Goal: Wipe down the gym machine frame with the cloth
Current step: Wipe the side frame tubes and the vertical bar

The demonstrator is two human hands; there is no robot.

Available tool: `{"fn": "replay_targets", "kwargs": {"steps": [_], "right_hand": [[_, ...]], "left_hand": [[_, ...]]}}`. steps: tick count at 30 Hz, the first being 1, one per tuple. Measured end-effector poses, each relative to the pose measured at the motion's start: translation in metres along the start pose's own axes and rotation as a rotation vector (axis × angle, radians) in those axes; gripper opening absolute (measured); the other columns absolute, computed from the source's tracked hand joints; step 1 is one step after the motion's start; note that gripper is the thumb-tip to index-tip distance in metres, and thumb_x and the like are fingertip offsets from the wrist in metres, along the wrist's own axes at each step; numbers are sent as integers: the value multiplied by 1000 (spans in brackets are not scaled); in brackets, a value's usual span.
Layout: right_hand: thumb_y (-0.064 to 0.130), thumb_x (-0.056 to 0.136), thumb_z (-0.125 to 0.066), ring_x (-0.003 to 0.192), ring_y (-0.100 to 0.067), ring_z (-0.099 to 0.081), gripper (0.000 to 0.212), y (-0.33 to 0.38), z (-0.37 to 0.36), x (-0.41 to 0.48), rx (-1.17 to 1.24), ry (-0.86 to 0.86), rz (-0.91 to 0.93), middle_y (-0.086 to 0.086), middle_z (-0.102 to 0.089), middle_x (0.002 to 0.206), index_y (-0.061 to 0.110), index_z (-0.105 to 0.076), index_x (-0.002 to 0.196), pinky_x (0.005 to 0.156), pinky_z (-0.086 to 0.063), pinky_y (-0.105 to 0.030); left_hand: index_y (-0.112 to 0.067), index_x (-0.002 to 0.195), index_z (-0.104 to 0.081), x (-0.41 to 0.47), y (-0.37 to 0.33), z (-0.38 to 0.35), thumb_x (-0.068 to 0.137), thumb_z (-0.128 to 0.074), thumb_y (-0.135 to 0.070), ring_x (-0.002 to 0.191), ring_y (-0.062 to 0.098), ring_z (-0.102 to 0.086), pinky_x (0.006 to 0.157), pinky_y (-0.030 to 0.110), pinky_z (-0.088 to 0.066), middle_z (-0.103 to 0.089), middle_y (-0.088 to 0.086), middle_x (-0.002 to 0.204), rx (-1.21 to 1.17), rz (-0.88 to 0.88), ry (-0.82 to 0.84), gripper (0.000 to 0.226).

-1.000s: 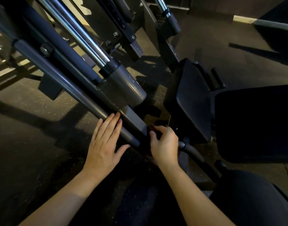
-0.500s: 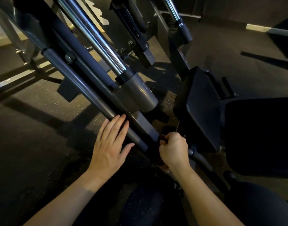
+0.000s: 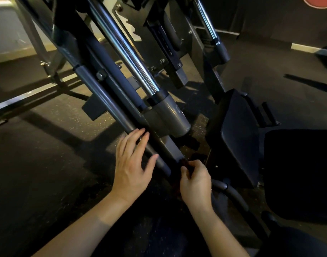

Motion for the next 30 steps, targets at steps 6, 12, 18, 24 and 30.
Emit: {"fn": "replay_targets", "kwargs": {"steps": [6,12,18,24,30], "right_hand": [[17,99,-64,94,10,-57,21,74,-16,4,207,0,219,15,-60,102,36,-57,105,80,-41,-4],[25,96,-66,97,-4,-64,20,33,29,-7,206,-147,82,14,-64,102,43,-59,102,90,-58,-39],[23,95,-70,96,-6,-66,19,106,79,0,322,-247,375,11,-63,103,37,-62,106,80,-60,-31],[18,97,-68,97,4,-56,23,157,62,36,48,-201,524,11,-57,109,21,-71,119,81,-46,-8],[15,96,-67,97,-1,-57,20,156,63,18,-15,-189,641,8,-57,112,17,-71,115,84,-49,-14]], "left_hand": [[-9,145,-54,4,1,7,99,-61,-27,144,16,-42,126,45,-21,-53,3,148,-51,28,-43,49],[-8,139,-60,11,-2,15,97,-63,-27,139,17,-47,125,46,-24,-58,4,142,-54,3,-64,45],[-9,142,-57,29,-14,22,95,-66,-29,135,18,-48,114,43,-41,-56,1,139,-150,58,-92,52],[-11,146,-53,40,-12,24,92,-67,-41,137,18,-45,117,38,-35,-55,2,142,-148,147,-87,63],[-10,148,-51,48,-17,23,87,-71,-33,140,19,-42,117,41,-35,-52,3,144,-172,204,-67,68]]}}
Point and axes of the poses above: each hand's wrist, its own x-axis towards the middle knuckle, its own z-axis out of the back of the hand, y = z × x, the point moved 9 cm from there along x, towards the middle knuckle
